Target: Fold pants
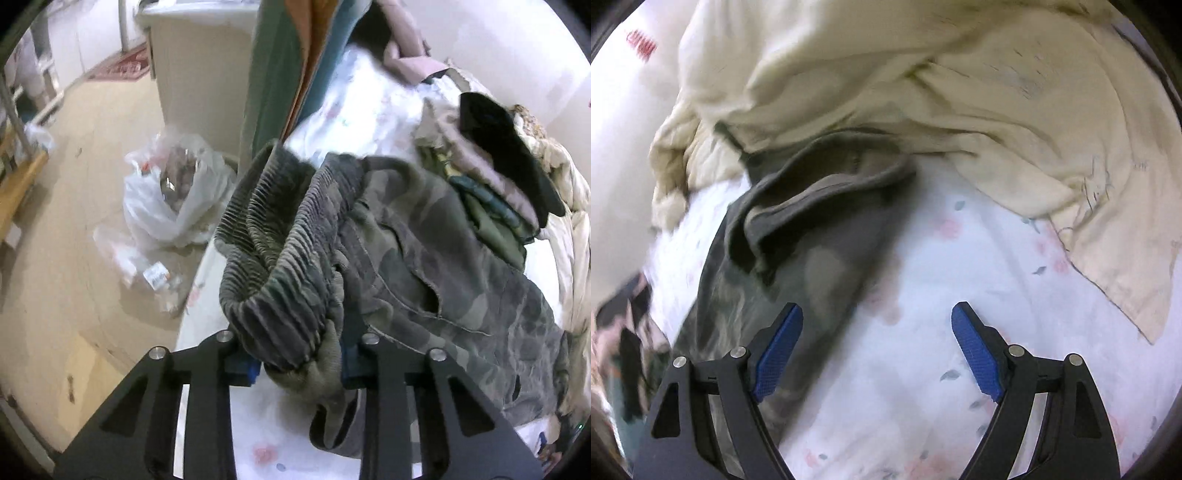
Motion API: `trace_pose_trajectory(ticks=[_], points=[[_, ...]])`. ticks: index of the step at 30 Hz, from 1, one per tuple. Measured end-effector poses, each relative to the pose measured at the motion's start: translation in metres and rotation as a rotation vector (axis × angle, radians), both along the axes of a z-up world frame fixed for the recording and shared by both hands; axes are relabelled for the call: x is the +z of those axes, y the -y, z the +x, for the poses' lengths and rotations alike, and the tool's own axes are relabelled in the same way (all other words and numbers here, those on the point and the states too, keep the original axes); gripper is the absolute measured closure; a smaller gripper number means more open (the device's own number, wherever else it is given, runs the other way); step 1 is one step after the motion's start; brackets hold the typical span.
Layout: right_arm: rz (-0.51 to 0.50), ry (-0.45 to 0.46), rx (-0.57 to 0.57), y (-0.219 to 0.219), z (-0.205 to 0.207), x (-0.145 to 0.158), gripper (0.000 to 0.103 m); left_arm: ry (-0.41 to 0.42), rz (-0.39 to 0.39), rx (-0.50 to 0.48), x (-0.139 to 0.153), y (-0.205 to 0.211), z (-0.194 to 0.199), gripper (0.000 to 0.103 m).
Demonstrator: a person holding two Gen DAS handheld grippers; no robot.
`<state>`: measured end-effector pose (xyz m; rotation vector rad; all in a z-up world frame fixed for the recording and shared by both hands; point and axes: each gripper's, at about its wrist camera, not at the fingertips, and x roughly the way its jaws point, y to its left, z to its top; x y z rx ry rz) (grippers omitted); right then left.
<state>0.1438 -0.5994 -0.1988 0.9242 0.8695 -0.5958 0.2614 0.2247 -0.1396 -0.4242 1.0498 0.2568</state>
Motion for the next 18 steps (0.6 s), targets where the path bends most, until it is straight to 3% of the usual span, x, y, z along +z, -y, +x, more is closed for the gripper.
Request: trace_pose_trajectory(ticks=[2, 7, 13, 14, 16, 17, 18], points=[[-0.021, 0.002, 0.026, 0.003, 0.006, 0.000, 0.018, 0.029, 0.000, -0.004, 0.017, 0.003, -0.007, 0.082], [-0.154, -0.070, 0.243, -0.007, 0.049, -0.006, 0.018, 0.051, 0.056, -0.027, 0.033, 0.011, -0.005, 0.084], [-0.096, 0.038, 0.219, 0.021, 0.071, -0.017, 0.022, 0.009, 0.115, -0.027, 0.022, 0.016, -0.002, 0.084], [-0.087, 0.068, 0.227, 0.023, 0.075, -0.018, 0.029, 0.005, 0.124, -0.027, 0.020, 0.017, -0.002, 0.084], [-0.055, 0.107, 0.241, 0.027, 0.086, -0.023, 0.052, -0.005, 0.152, -0.028, 0.019, 0.021, -0.001, 0.084], [-0.020, 0.142, 0.262, 0.027, 0.092, -0.026, 0.068, -0.012, 0.165, -0.027, 0.019, 0.023, 0.000, 0.084], [-0.011, 0.136, 0.266, 0.026, 0.096, -0.029, 0.076, -0.017, 0.178, -0.027, 0.019, 0.025, 0.001, 0.084]])
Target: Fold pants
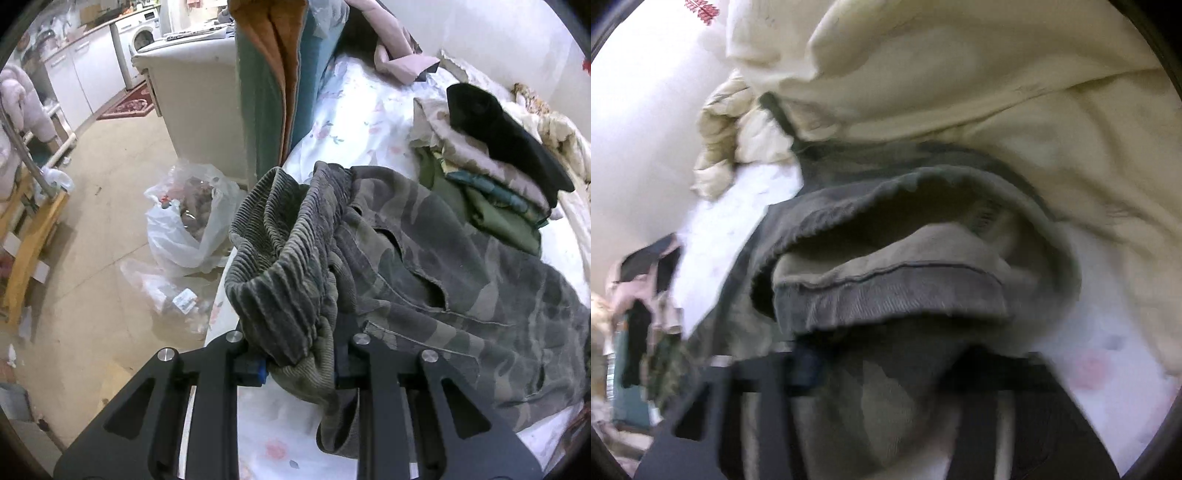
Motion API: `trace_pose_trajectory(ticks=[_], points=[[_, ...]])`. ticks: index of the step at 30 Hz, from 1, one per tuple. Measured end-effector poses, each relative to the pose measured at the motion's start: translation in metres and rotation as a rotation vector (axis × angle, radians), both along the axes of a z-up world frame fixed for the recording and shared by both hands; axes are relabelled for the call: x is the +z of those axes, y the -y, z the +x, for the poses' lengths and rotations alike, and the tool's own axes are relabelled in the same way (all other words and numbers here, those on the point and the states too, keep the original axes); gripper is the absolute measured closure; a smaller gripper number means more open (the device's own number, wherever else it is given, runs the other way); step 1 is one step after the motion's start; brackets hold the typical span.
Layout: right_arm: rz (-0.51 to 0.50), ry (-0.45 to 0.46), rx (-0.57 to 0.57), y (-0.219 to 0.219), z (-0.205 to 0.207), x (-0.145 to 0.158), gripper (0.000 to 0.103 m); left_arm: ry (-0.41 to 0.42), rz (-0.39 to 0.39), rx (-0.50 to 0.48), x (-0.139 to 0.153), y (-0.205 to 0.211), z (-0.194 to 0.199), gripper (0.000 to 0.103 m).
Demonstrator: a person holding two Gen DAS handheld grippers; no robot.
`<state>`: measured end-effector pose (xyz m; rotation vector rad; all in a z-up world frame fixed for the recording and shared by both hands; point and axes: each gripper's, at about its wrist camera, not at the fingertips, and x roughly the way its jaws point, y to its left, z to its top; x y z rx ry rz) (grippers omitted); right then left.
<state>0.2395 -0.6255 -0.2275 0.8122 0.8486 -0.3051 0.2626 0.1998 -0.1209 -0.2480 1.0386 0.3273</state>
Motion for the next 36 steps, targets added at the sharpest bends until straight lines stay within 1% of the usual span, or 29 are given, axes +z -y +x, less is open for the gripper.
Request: trace_pose_trajectory(ticks=[2, 3, 5, 7, 10, 14, 15, 17, 19, 23, 26, 27, 28, 30, 32, 33, 34, 36], points=[[-0.030, -0.013, -0.009, -0.003, 0.001, 0.002, 0.091, 0.001, 0.020, -0.005, 0.001, 0.003, 0.001, 0.084], [-0.047, -0.014, -0.009, -0.004, 0.000, 0.005, 0.093, 0.004, 0.025, -0.009, 0.004, 0.004, 0.001, 0.084], [-0.071, -0.013, -0.011, -0.007, -0.001, 0.012, 0.094, 0.021, 0.009, -0.019, 0.011, 0.003, 0.000, 0.086], [-0.091, 0.001, -0.018, -0.010, -0.003, 0.024, 0.095, 0.054, -0.013, -0.028, 0.024, 0.002, -0.004, 0.086], [-0.133, 0.024, -0.013, -0.017, -0.010, 0.051, 0.095, 0.107, -0.031, -0.043, 0.051, 0.002, -0.016, 0.087], [-0.138, 0.049, 0.000, -0.030, -0.020, 0.083, 0.096, 0.156, -0.045, -0.045, 0.080, -0.002, -0.041, 0.087], [-0.137, 0.044, 0.002, -0.036, -0.026, 0.091, 0.096, 0.160, -0.053, -0.037, 0.086, -0.006, -0.048, 0.087], [-0.119, 0.027, 0.009, -0.045, -0.036, 0.096, 0.096, 0.166, -0.066, -0.014, 0.094, -0.017, -0.061, 0.087], [-0.122, -0.001, 0.034, -0.056, -0.047, 0.098, 0.096, 0.171, -0.091, 0.026, 0.102, -0.036, -0.081, 0.087], [-0.102, -0.077, 0.063, -0.080, -0.072, 0.092, 0.096, 0.132, -0.126, 0.104, 0.103, -0.076, -0.124, 0.088], [-0.030, -0.152, 0.056, -0.099, -0.102, 0.077, 0.096, 0.099, -0.183, 0.153, 0.101, -0.106, -0.166, 0.087], [-0.008, -0.162, 0.056, -0.104, -0.111, 0.073, 0.096, 0.096, -0.200, 0.164, 0.102, -0.115, -0.179, 0.087], [0.012, -0.176, 0.058, -0.107, -0.123, 0.070, 0.096, 0.095, -0.208, 0.172, 0.102, -0.121, -0.192, 0.087], [0.050, -0.194, 0.069, -0.115, -0.138, 0.065, 0.096, 0.094, -0.188, 0.171, 0.104, -0.129, -0.210, 0.087], [0.074, -0.205, 0.092, -0.119, -0.148, 0.060, 0.094, 0.078, -0.166, 0.173, 0.103, -0.135, -0.220, 0.087], [0.079, -0.232, 0.108, -0.121, -0.150, 0.054, 0.090, 0.063, -0.170, 0.180, 0.098, -0.138, -0.221, 0.087], [0.083, -0.250, 0.119, -0.122, -0.152, 0.050, 0.089, 0.042, -0.179, 0.185, 0.091, -0.140, -0.220, 0.087], [0.080, -0.287, 0.106, -0.119, -0.156, 0.043, 0.083, 0.014, -0.168, 0.187, 0.083, -0.141, -0.214, 0.087]])
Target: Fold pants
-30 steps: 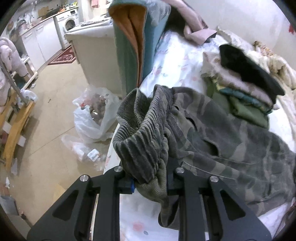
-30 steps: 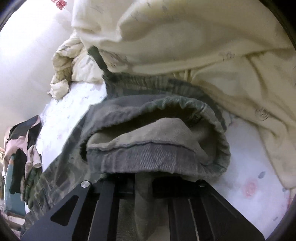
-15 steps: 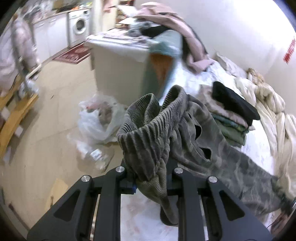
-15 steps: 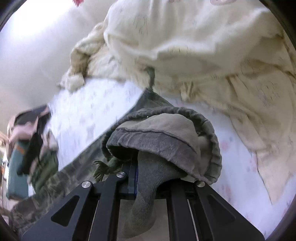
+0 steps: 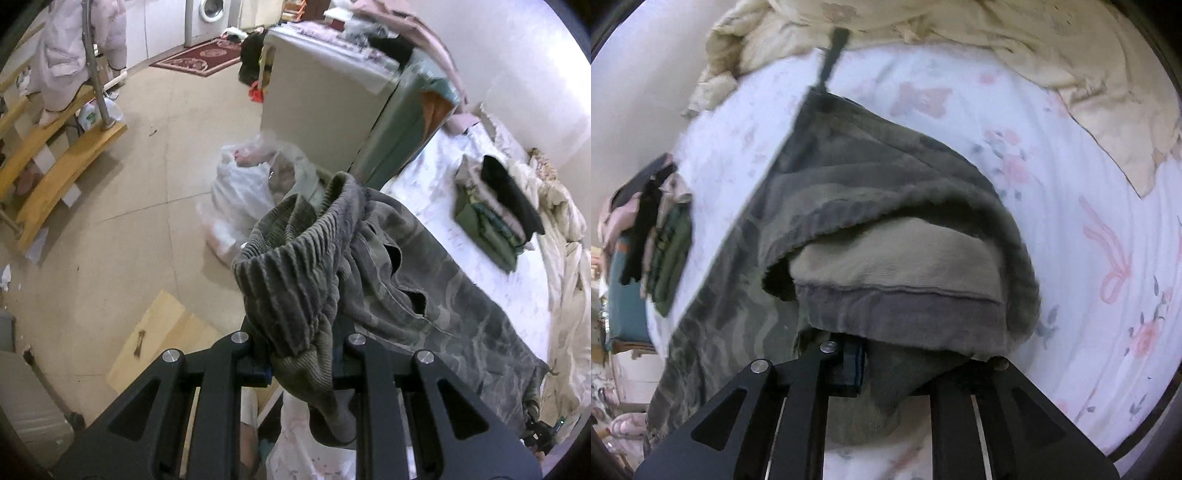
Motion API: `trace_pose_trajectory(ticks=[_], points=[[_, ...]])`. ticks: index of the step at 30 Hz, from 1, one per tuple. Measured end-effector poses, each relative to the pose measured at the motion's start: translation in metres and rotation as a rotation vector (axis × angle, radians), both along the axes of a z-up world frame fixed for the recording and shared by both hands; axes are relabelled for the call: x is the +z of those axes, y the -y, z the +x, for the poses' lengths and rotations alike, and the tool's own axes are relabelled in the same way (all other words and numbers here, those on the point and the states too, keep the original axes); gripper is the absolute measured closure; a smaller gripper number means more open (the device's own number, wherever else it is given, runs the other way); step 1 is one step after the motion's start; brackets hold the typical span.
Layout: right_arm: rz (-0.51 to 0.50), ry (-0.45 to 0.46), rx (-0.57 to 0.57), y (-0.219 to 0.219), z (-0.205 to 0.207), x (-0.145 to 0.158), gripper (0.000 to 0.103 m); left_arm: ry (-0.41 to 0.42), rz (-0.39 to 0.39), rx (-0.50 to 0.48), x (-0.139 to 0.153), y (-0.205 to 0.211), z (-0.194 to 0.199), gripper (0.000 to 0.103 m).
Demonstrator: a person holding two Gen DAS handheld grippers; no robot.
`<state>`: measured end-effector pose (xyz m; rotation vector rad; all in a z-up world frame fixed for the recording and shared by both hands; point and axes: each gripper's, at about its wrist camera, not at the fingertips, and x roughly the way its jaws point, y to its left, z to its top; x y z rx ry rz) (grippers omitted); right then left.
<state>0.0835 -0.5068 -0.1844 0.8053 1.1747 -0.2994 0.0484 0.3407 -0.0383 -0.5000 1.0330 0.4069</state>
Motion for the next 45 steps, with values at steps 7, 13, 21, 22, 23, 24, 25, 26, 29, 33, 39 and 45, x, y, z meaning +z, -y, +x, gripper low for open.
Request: trace_pose_trajectory(ticks=[7, 13, 21, 22, 23, 24, 25, 26, 29, 33, 39, 45], points=[[-0.272, -0.062, -0.081, 0.021, -0.009, 0.043, 0.073, -0.001, 0.102, -0.044, 0.004, 0.017, 0.014, 0.087], [-0.444, -0.112, -0.125, 0.025, -0.009, 0.069, 0.040, -0.048, 0.063, -0.011, -0.008, 0.011, 0.019, 0.087], [-0.732, -0.040, 0.083, -0.028, 0.025, 0.112, 0.034, -0.058, 0.066, -0.019, -0.010, 0.014, 0.021, 0.086], [-0.759, -0.065, 0.047, -0.020, 0.026, 0.113, 0.033, -0.059, 0.065, -0.019, -0.010, 0.014, 0.021, 0.086], [-0.778, -0.102, 0.001, -0.008, 0.025, 0.112, 0.031, -0.059, 0.063, -0.017, -0.010, 0.014, 0.021, 0.086], [-0.786, -0.162, -0.052, 0.007, 0.024, 0.106, 0.030, -0.061, 0.057, -0.015, -0.010, 0.013, 0.021, 0.086], [-0.750, -0.187, -0.081, 0.018, 0.021, 0.101, 0.030, -0.061, 0.052, -0.013, -0.010, 0.013, 0.021, 0.086], [-0.663, -0.148, -0.068, 0.024, 0.019, 0.096, 0.031, -0.061, 0.049, -0.012, -0.010, 0.013, 0.021, 0.086], [-0.469, -0.041, 0.122, 0.004, 0.028, 0.084, 0.031, -0.063, 0.051, -0.014, -0.010, 0.014, 0.023, 0.086], [-0.495, 0.008, 0.446, -0.061, 0.046, 0.076, 0.028, -0.068, 0.059, -0.013, -0.012, 0.014, 0.024, 0.086], [-0.634, -0.112, 0.702, -0.110, 0.069, 0.033, 0.031, -0.075, 0.070, -0.009, -0.013, 0.017, 0.026, 0.086], [-0.624, -0.103, 0.633, -0.080, 0.088, 0.037, 0.097, -0.101, 0.080, 0.005, -0.019, 0.017, 0.030, 0.086]])
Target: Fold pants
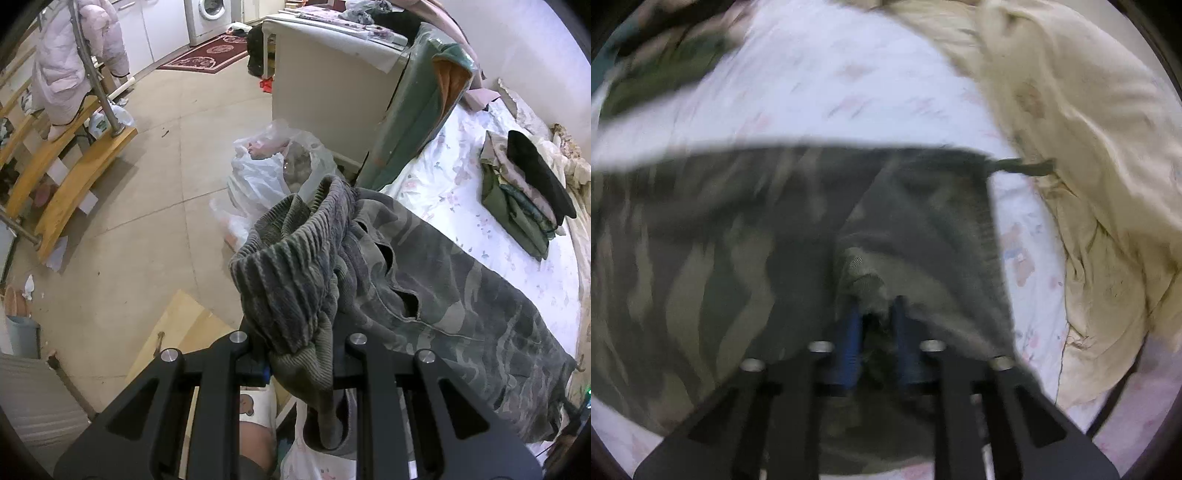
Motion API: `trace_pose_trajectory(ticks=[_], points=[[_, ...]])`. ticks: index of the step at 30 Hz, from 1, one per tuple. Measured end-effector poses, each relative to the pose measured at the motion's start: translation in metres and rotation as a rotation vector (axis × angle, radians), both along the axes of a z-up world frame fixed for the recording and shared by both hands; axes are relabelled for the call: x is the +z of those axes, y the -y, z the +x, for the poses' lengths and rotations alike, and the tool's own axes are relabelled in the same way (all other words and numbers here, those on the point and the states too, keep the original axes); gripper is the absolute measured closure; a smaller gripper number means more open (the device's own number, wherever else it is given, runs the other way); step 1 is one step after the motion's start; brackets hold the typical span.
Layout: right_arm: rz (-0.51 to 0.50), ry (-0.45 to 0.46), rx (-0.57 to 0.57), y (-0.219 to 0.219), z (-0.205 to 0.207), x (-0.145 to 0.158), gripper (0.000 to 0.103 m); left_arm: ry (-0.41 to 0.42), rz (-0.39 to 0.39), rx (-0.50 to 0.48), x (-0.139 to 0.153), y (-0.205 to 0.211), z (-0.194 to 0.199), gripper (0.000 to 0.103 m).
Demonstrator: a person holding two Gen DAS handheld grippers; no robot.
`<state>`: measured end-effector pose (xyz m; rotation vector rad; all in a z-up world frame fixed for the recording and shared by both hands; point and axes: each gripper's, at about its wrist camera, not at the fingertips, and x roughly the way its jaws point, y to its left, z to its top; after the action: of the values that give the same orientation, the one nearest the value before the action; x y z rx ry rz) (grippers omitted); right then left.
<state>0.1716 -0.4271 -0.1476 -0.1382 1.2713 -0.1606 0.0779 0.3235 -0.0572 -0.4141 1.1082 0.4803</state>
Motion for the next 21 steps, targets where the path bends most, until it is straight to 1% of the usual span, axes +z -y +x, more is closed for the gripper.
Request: trace_pose_trajectory(ticks=[3, 7, 8, 10, 11, 12, 13, 14, 15, 16, 17, 18, 19, 20, 21], points=[[-0.005, 0.114, -0.074, 0.039, 0.021, 0.032, 0.098, -0.023, 0.028, -0.010, -0.003, 0.004, 0.005, 0.086], [-0.017, 0.174, -0.116, 0.079, 0.054, 0.053, 0.099, -0.058, 0.063, -0.018, -0.010, 0.007, 0.011, 0.086], [-0.007, 0.189, -0.123, 0.087, 0.062, 0.057, 0.099, -0.064, 0.064, -0.016, -0.011, 0.007, 0.011, 0.086], [0.075, 0.219, -0.192, 0.111, 0.071, 0.059, 0.099, -0.072, 0.053, -0.001, -0.014, 0.004, 0.011, 0.086], [0.115, 0.216, -0.234, 0.122, 0.075, 0.055, 0.098, -0.074, 0.048, 0.008, -0.014, 0.003, 0.012, 0.086], [0.159, 0.187, -0.278, 0.133, 0.080, 0.044, 0.093, -0.077, 0.054, 0.008, -0.015, 0.005, 0.014, 0.086], [0.193, 0.132, -0.316, 0.142, 0.086, 0.029, 0.091, -0.080, 0.062, 0.005, -0.014, 0.007, 0.015, 0.086], [0.198, 0.082, -0.346, 0.146, 0.088, 0.015, 0.090, -0.080, 0.068, 0.002, -0.014, 0.008, 0.016, 0.086], [0.161, 0.048, -0.373, 0.150, 0.088, 0.005, 0.090, -0.078, 0.076, -0.001, -0.013, 0.010, 0.017, 0.086], [0.123, 0.047, -0.383, 0.152, 0.086, 0.003, 0.090, -0.076, 0.082, -0.004, -0.013, 0.012, 0.018, 0.086], [0.083, 0.064, -0.392, 0.157, 0.083, 0.004, 0.087, -0.073, 0.085, -0.007, -0.012, 0.013, 0.018, 0.086], [0.072, 0.089, -0.408, 0.163, 0.078, 0.008, 0.070, -0.071, 0.086, -0.010, -0.012, 0.013, 0.018, 0.086], [0.070, 0.111, -0.433, 0.168, 0.073, 0.013, 0.057, -0.069, 0.084, -0.012, -0.012, 0.013, 0.019, 0.086], [0.075, 0.136, -0.458, 0.173, 0.068, 0.018, 0.040, -0.069, 0.081, -0.012, -0.011, 0.013, 0.019, 0.086], [0.111, 0.180, -0.481, 0.176, 0.058, 0.025, 0.040, -0.068, 0.076, -0.012, -0.012, 0.012, 0.019, 0.086]])
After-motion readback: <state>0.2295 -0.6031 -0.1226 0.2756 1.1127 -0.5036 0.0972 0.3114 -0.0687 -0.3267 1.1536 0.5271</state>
